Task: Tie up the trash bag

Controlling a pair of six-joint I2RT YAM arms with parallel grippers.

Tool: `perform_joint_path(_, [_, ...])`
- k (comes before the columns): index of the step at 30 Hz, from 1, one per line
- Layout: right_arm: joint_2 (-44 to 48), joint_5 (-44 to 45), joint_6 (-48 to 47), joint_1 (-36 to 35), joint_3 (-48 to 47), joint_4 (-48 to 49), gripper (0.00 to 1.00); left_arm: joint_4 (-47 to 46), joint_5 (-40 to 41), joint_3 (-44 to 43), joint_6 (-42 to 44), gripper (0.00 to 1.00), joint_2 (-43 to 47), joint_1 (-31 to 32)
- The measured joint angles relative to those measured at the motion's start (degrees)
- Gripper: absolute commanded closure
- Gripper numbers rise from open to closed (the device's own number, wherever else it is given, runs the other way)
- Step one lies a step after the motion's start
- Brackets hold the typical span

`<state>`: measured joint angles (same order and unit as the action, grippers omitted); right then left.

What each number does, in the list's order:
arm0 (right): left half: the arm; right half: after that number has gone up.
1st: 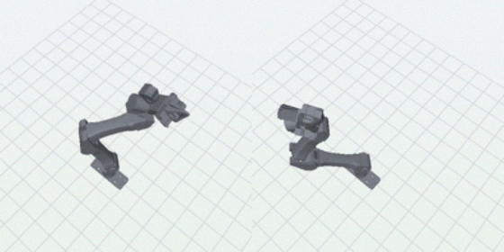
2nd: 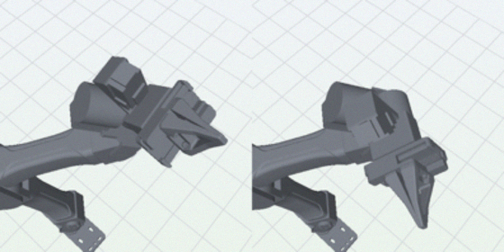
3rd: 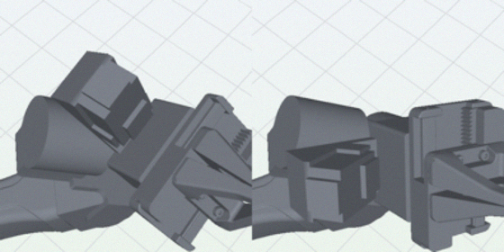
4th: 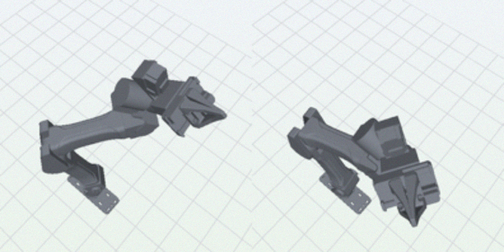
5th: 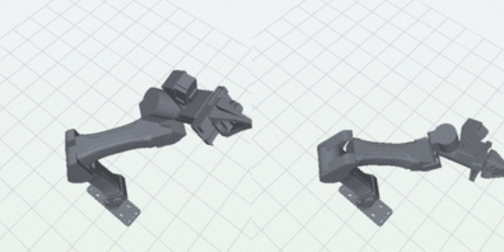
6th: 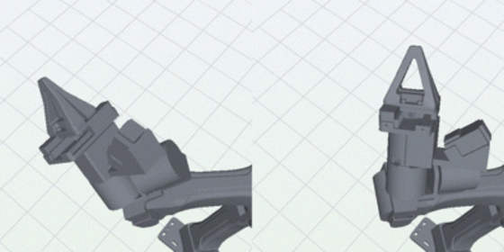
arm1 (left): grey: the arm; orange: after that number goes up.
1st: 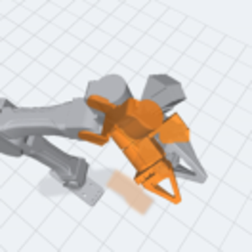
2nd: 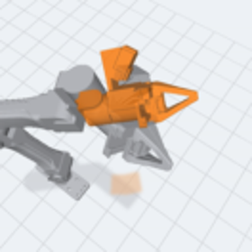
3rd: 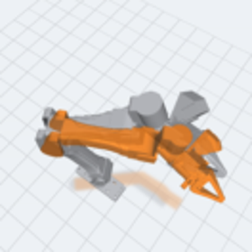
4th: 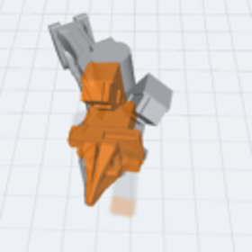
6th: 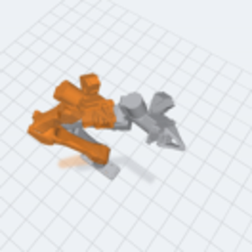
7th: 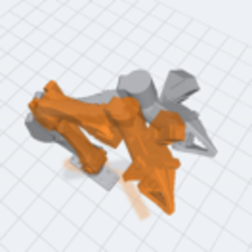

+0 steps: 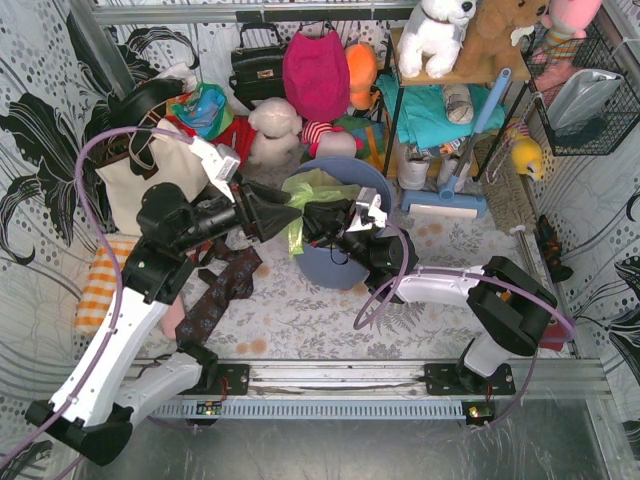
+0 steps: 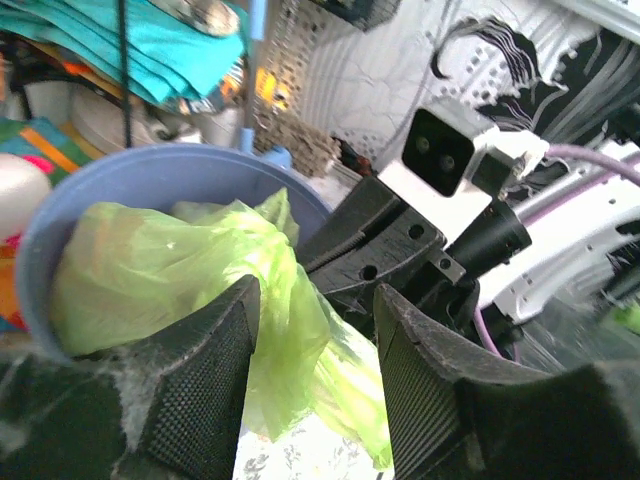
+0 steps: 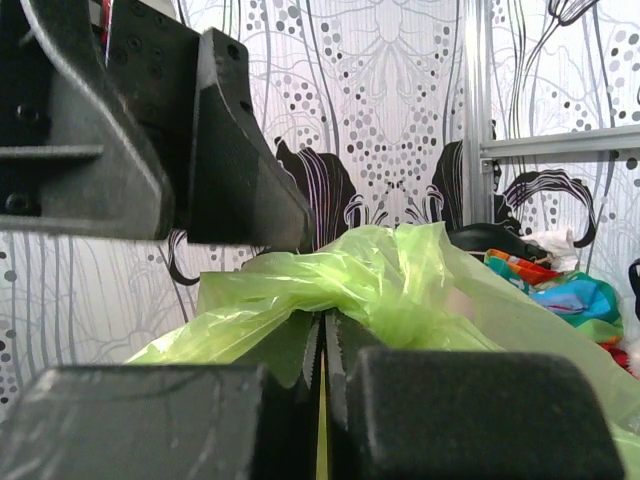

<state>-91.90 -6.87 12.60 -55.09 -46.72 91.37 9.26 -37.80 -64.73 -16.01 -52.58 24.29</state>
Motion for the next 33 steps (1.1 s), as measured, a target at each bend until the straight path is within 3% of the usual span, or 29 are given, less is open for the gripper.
perform_joint_path(16, [0.0, -2.99, -0.02, 0.0, 0.0, 0.0, 1.0, 2.84, 27.17, -2.78, -4.94, 0.41, 1.97, 0.02])
perform_joint_path(24, [0.59, -0.11, -1.6, 0.0, 0.42, -0.04, 1.0, 2.69, 24.28, 3.8, -6.69, 0.41, 2.56, 0.04])
perform_joint_path(33, [3.15, 5.16, -4.96, 0.0, 1.97, 0.0, 1.0, -3.96, 17.62, 9.86, -5.9, 0.4, 3.23, 0.04])
